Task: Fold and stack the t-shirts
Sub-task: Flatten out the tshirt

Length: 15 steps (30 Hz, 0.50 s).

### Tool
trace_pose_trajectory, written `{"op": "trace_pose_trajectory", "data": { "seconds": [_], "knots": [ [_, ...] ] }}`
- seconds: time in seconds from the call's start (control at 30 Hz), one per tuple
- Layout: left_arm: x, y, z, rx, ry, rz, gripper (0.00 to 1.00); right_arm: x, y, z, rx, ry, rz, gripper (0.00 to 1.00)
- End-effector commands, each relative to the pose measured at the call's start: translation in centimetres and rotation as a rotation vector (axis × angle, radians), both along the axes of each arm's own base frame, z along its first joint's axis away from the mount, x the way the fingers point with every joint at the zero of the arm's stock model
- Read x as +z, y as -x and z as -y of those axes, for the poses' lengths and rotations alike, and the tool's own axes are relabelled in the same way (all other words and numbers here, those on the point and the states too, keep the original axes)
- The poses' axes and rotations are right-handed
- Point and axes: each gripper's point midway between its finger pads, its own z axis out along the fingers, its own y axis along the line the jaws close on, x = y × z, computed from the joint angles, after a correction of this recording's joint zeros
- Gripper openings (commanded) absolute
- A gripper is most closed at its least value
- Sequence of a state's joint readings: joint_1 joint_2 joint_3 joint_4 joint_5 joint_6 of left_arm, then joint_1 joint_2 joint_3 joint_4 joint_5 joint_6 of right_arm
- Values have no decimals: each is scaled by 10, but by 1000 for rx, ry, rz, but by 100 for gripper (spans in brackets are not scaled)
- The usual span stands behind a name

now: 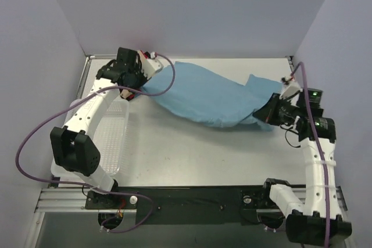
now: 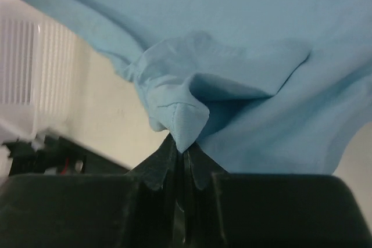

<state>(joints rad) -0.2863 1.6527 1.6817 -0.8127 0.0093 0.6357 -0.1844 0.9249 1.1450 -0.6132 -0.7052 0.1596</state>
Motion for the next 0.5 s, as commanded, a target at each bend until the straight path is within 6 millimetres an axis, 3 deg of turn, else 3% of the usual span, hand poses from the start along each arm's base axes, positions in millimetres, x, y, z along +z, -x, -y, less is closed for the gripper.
{"op": "trace_pose_trajectory", "data": {
  "seconds": [0.0,0.03,0.07,0.17,0.2,0.23,0.27,0.3,0.37,0.43,0.47],
  "knots": [
    [-66,60,-16,-20,-42,-182,0,-115,74,-47,49,-157,-608,0],
    [-76,70,-18,-20,-47,-202,0,-128,85,-47,17,-154,-673,0],
    [-100,86,-21,-21,-60,-263,0,-154,105,-47,-49,-171,-797,0],
    [-124,118,-22,-37,-71,-357,0,-181,142,-56,-101,-248,-978,0],
    [-134,130,-22,-47,-86,-389,0,-189,164,-57,-93,-214,-1053,0],
    [-140,139,-25,-47,-99,-408,0,-193,174,-53,-107,-176,-1086,0],
    [-140,142,-25,-51,-104,-407,0,-197,194,-45,-129,-113,-1154,13],
    [-143,147,-26,-52,-107,-415,0,-199,200,-40,-165,-80,-1162,27],
    [-141,153,-27,-64,-112,-421,0,-199,205,-37,-207,-48,-1183,40],
    [-137,156,-27,-80,-120,-423,0,-188,198,-25,-249,18,-1146,60],
    [-136,159,-27,-82,-122,-426,0,-179,182,-11,-306,88,-1066,63]
  ]
}}
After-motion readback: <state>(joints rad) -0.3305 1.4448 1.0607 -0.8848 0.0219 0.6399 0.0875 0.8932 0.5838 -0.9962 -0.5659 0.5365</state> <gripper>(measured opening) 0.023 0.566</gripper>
